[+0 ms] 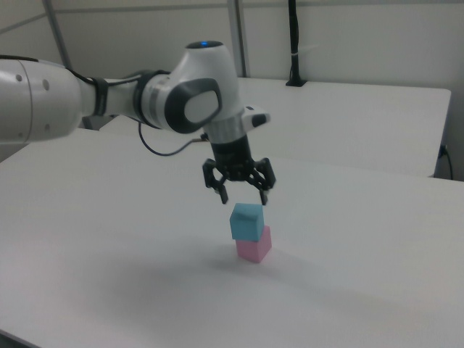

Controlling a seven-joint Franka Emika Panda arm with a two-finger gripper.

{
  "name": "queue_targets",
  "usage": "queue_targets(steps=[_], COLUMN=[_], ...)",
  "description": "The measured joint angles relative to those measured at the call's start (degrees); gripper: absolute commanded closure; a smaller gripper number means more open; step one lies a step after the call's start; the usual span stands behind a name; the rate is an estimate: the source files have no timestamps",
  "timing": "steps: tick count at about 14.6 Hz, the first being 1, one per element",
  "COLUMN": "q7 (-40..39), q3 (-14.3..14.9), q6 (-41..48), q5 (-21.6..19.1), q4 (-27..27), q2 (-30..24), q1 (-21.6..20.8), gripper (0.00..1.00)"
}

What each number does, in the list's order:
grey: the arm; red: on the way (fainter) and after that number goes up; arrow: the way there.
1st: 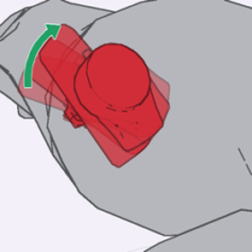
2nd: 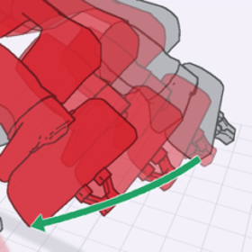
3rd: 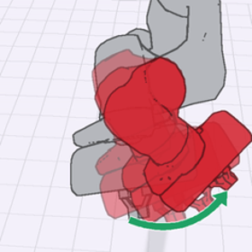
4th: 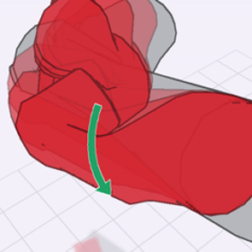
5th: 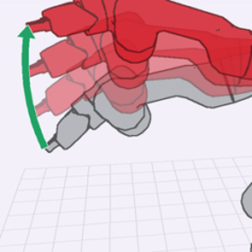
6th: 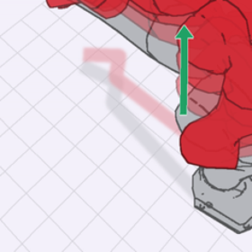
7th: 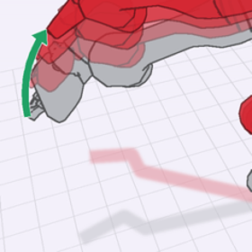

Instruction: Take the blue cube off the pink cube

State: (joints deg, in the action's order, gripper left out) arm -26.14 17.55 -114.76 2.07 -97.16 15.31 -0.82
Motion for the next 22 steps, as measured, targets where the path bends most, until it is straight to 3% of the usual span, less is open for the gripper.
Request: queue_targets(steps=[2,10,11,14,18,19,22], q7=[-1.98,-2.04,-2.04,-1.81,-1.87,-2.11,-2.6], q3=[1.24,1.04,1.04,0.68,0.38,0.38,0.37], q6=[-2.18,-3.71,-3.71,-3.73,-3.73,-3.73,-2.39], q5=[0.0,0.0,0.0,-0.01,-0.01,-0.01,-0.41], q4=[-1.01,-1.48,-1.54,-2.29,-2.5,-2.47,-2.03], q2=[1.11,4.08,4.09,4.24,4.41,4.39,2.53], q1=[0.14,-0.8,-0.81,-0.91,-1.02,-1.02,-1.3], gripper=[0.0,0.0,0.06,0.5,0.93,0.96,0.93])
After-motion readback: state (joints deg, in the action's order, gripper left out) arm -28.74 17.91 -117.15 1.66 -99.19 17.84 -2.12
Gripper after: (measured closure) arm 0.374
